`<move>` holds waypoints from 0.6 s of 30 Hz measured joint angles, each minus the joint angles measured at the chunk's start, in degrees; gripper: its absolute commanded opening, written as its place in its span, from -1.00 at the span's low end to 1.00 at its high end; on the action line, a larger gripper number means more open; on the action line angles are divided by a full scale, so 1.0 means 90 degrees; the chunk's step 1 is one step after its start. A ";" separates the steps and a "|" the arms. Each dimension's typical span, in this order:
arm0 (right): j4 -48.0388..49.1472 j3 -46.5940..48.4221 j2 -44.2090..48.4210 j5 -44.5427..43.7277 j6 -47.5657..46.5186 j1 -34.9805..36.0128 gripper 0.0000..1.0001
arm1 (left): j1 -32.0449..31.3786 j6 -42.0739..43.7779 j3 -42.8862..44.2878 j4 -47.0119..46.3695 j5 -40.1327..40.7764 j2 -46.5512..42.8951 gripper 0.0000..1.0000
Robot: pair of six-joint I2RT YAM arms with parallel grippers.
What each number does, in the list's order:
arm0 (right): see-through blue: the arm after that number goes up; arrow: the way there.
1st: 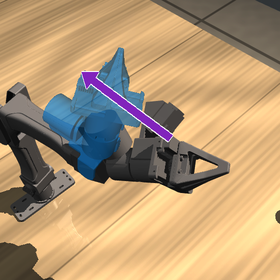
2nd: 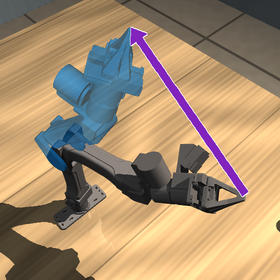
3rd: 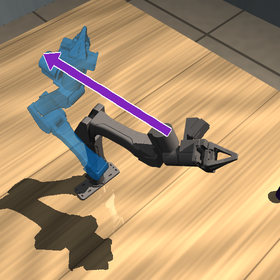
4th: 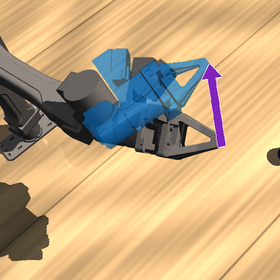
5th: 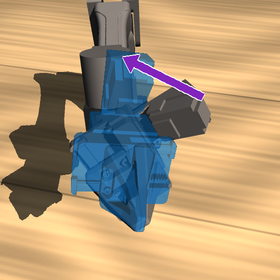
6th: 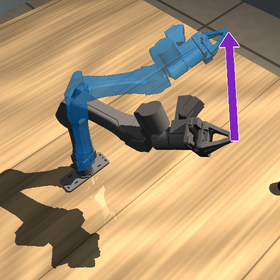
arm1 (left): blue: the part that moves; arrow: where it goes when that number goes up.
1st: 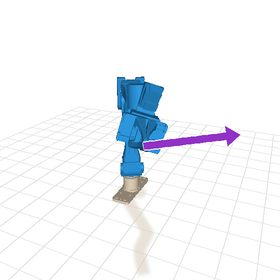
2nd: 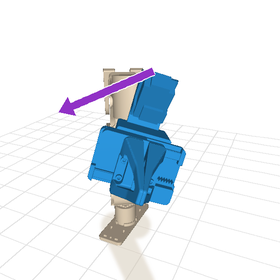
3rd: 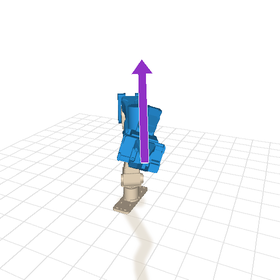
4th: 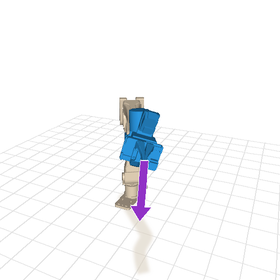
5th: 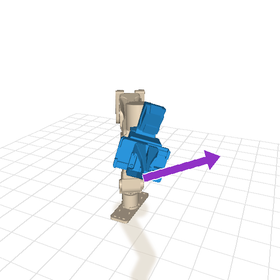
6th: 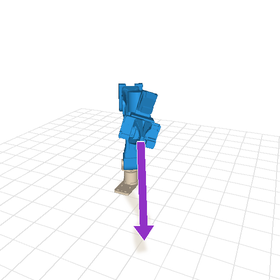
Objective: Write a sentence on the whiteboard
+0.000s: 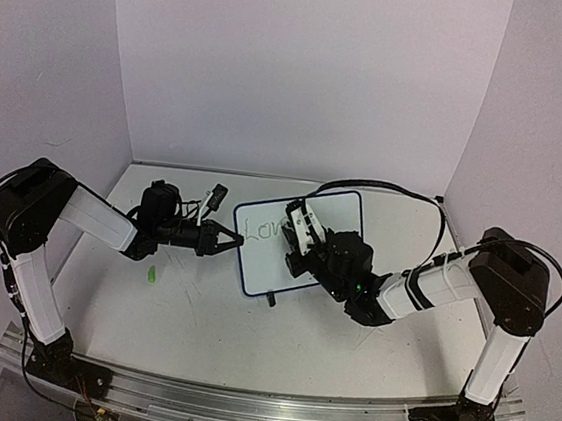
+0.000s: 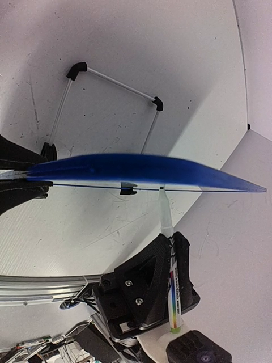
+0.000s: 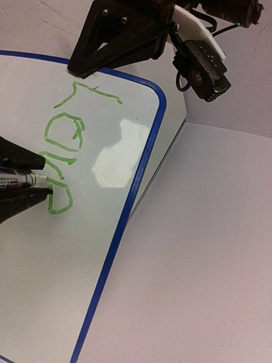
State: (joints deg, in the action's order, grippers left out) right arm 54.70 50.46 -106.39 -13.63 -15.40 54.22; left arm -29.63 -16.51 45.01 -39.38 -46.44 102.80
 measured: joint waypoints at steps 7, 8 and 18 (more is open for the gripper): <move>0.0083 -0.0250 0.0044 -0.0131 0.0034 0.0014 -1.00 | 0.0000 0.0001 0.0000 0.0002 0.0000 0.0000 -1.00; 0.0085 -0.0295 0.0062 -0.0159 0.0034 0.0017 -1.00 | 0.0000 0.0002 0.0000 0.0002 0.0000 0.0000 -1.00; 0.0164 -0.0457 0.0183 -0.0544 -0.0058 0.0011 -1.00 | 0.0000 0.0007 0.0000 -0.0001 -0.0011 0.0000 -1.00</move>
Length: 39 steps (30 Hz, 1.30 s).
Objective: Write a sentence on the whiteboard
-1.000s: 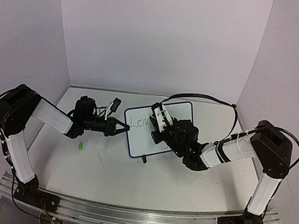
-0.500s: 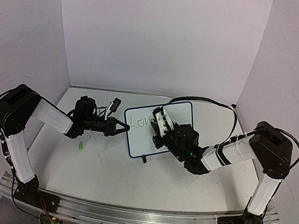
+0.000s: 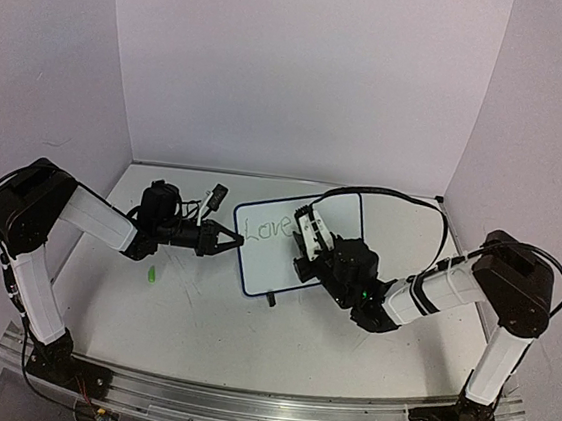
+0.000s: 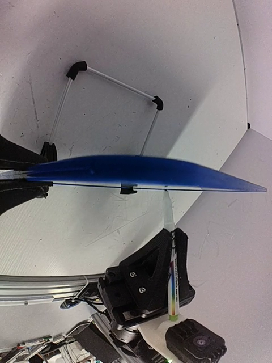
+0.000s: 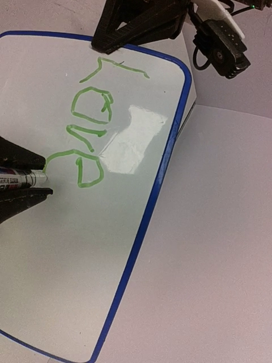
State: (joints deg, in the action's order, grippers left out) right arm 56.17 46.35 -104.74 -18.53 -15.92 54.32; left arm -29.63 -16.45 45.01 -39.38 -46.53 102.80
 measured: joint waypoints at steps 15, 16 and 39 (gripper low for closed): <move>-0.0007 -0.0539 0.1156 0.1089 0.0295 -0.0116 -1.00 | -0.0030 0.0132 0.0012 0.0116 0.0048 -0.0049 -1.00; -0.0085 -0.0520 0.1141 0.1129 0.0300 -0.0117 -1.00 | -0.0047 0.0185 0.0037 0.0191 0.0070 -0.0069 -1.00; -0.0733 -0.0390 0.1114 0.0994 0.0253 -0.0404 -1.00 | -0.0301 0.0736 0.0284 0.0880 0.0475 -0.0306 -1.00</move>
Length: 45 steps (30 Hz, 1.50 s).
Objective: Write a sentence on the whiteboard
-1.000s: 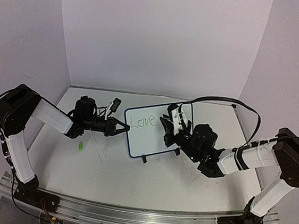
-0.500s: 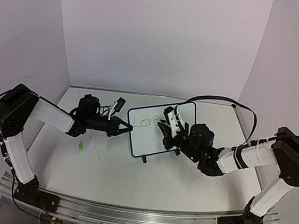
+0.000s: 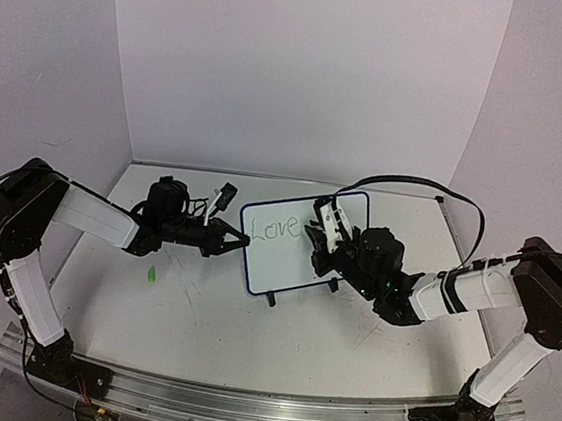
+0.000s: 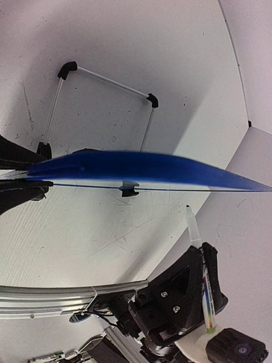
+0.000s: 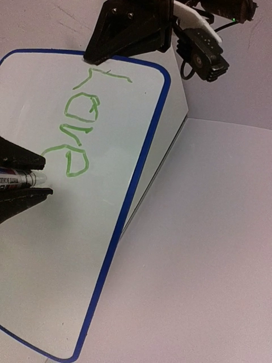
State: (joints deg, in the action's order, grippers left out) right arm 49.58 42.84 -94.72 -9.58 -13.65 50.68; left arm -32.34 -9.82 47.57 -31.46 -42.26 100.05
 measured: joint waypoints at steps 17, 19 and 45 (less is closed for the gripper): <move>-0.0519 0.0434 -0.0007 0.0609 0.0054 -0.0250 -1.00 | -0.0005 0.0002 0.0000 0.0005 0.0047 -0.0005 -1.00; -0.0545 0.0470 -0.0047 0.0776 0.0058 -0.0216 -1.00 | -0.0005 0.0002 0.0000 0.0005 0.0050 -0.0005 -1.00; -0.0652 0.1091 -0.1314 0.0167 -0.0082 0.0890 -1.00 | -0.0017 0.0002 0.0000 0.0005 0.0092 -0.0005 -1.00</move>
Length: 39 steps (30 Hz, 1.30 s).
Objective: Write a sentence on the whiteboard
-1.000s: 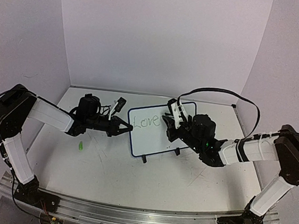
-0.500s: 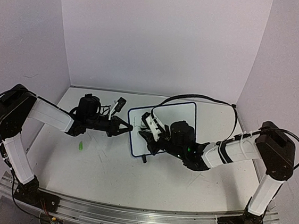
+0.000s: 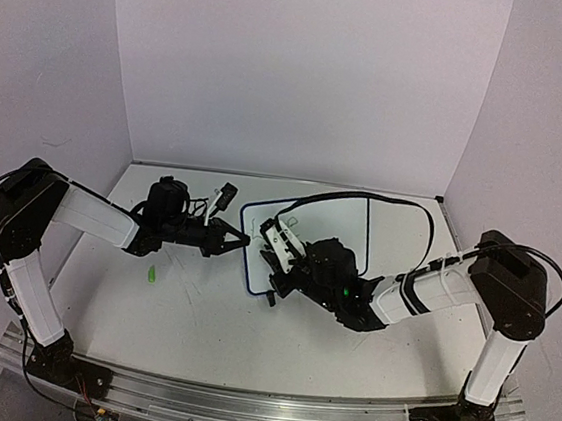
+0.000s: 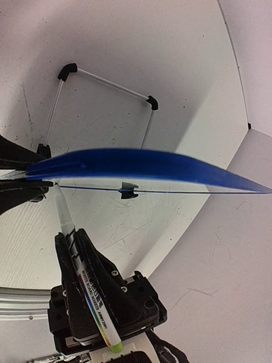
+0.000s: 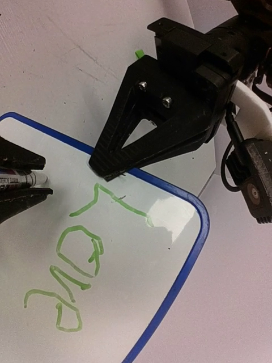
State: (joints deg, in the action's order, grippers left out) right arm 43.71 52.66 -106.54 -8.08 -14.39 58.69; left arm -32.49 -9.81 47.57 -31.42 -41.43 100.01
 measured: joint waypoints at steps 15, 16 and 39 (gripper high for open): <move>0.0334 -0.0134 -0.0004 -0.0255 -0.0090 0.0025 -1.00 | 0.0002 -0.0002 0.0000 0.0002 0.0003 0.0000 -1.00; 0.0334 -0.0125 -0.0009 -0.0240 -0.0088 0.0025 -1.00 | 0.0002 -0.0002 0.0000 0.0002 0.0004 0.0000 -1.00; 0.0302 0.0039 -0.0150 -0.0026 -0.0018 0.0098 -1.00 | 0.0002 0.0000 0.0000 0.0002 0.0005 0.0000 -1.00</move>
State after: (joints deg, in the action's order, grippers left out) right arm 46.44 53.01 -107.90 -8.32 -14.55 59.57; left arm -32.47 -9.80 47.57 -31.40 -41.39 100.01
